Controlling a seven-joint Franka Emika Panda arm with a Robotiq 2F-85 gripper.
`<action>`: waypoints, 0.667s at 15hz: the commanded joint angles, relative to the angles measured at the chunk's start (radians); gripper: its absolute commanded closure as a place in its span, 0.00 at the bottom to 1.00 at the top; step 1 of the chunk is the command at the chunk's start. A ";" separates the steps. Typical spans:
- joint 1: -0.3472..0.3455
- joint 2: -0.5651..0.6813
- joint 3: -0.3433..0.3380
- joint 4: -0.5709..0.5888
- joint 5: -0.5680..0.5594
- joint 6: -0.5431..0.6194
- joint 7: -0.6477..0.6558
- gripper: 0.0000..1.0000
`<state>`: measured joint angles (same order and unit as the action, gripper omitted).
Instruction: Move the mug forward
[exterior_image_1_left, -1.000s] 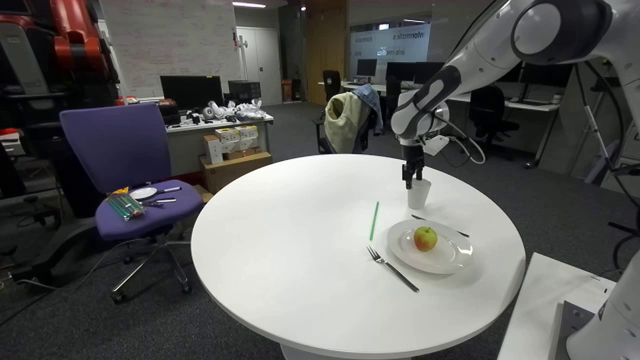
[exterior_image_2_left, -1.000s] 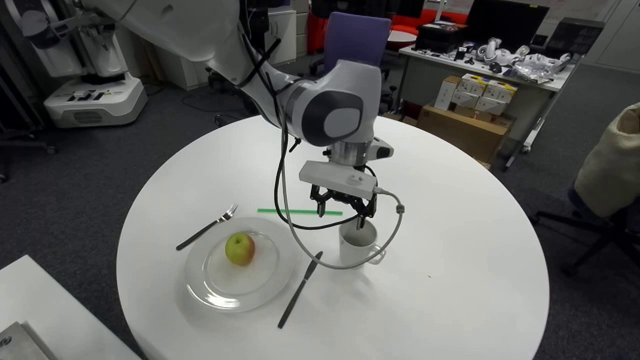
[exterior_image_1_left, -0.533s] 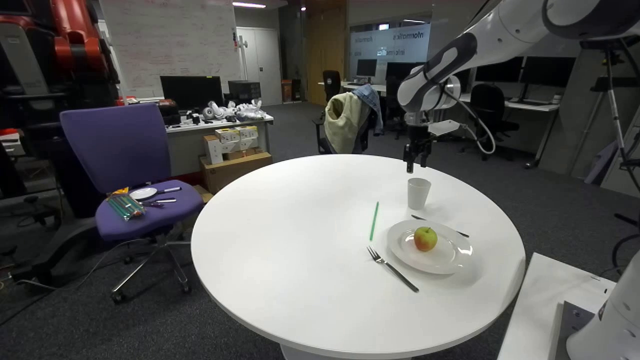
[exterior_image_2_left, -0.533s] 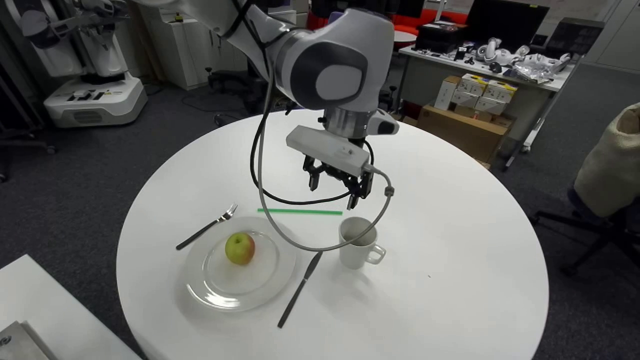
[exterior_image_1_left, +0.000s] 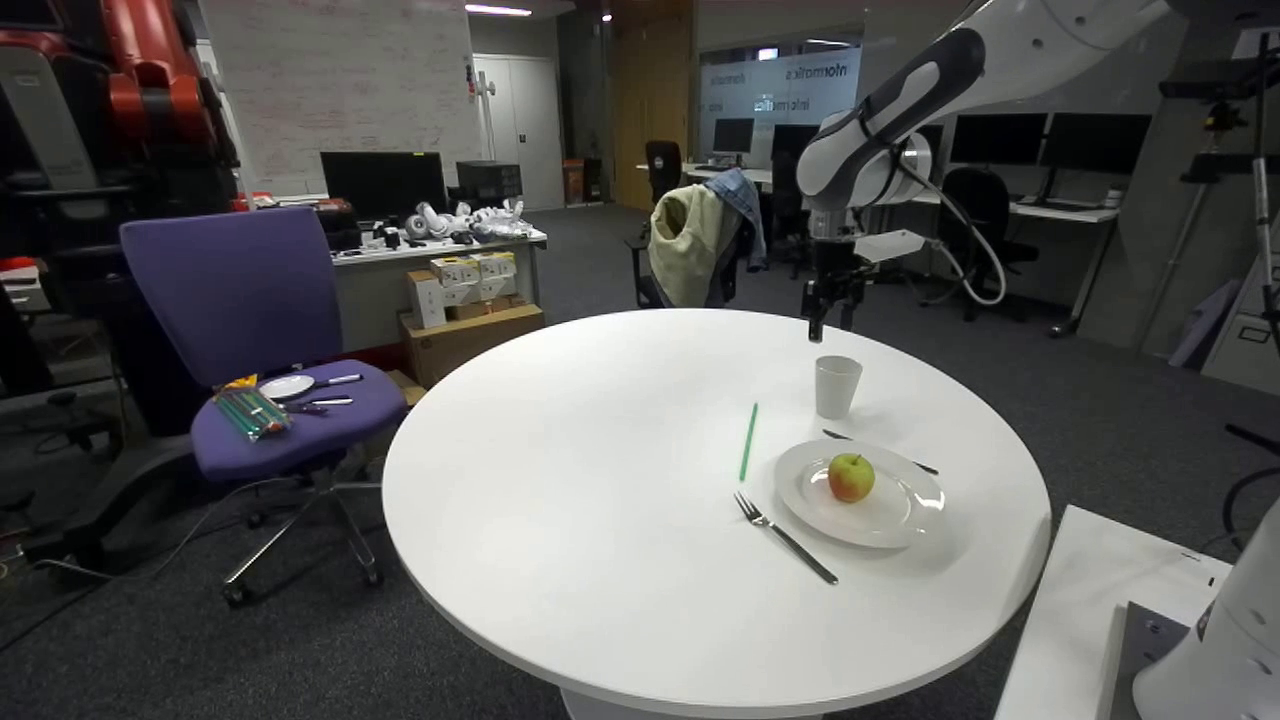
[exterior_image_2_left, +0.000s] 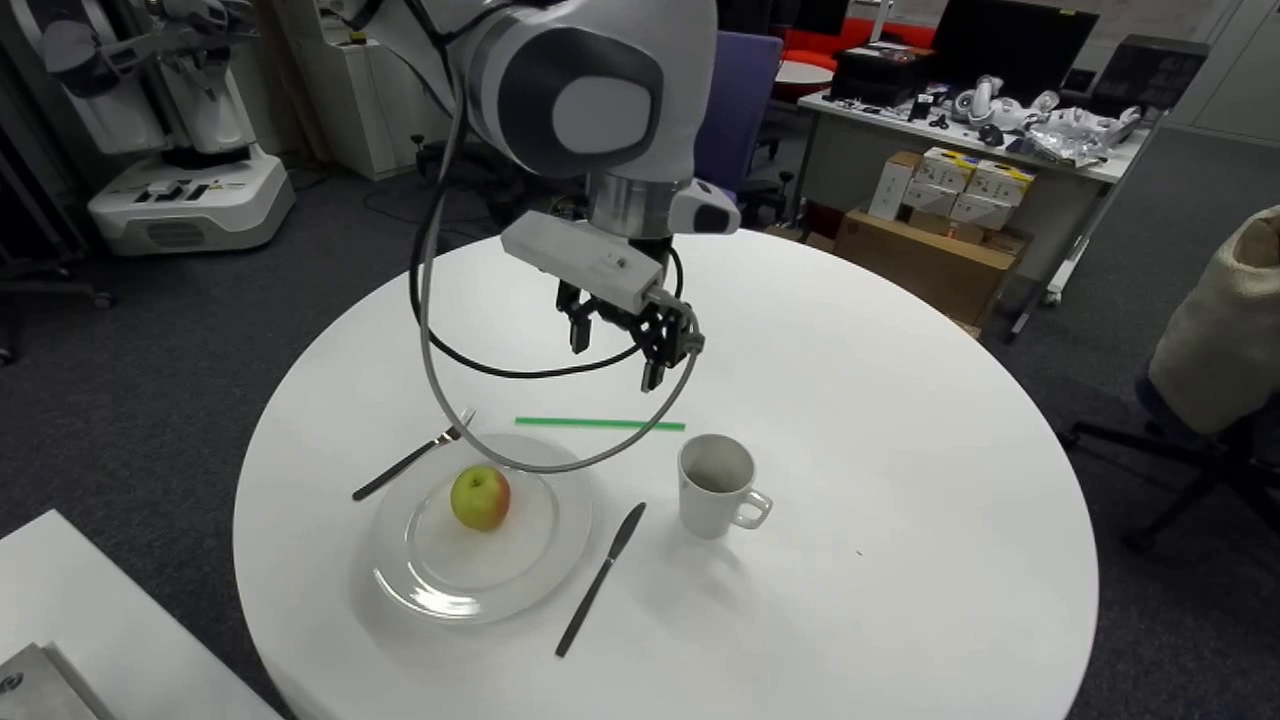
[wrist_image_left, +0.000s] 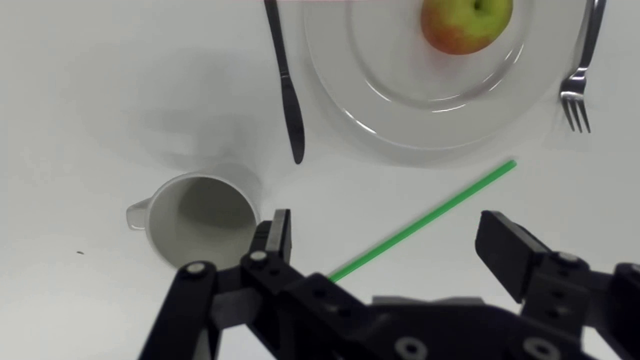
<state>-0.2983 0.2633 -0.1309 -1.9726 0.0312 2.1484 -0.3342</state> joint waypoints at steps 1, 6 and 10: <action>0.048 -0.130 -0.013 -0.146 -0.039 0.054 0.050 0.00; 0.080 -0.225 -0.018 -0.256 -0.097 0.100 0.080 0.00; 0.087 -0.280 -0.017 -0.318 -0.103 0.115 0.072 0.00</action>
<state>-0.2288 0.0671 -0.1340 -2.2093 -0.0523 2.2360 -0.2789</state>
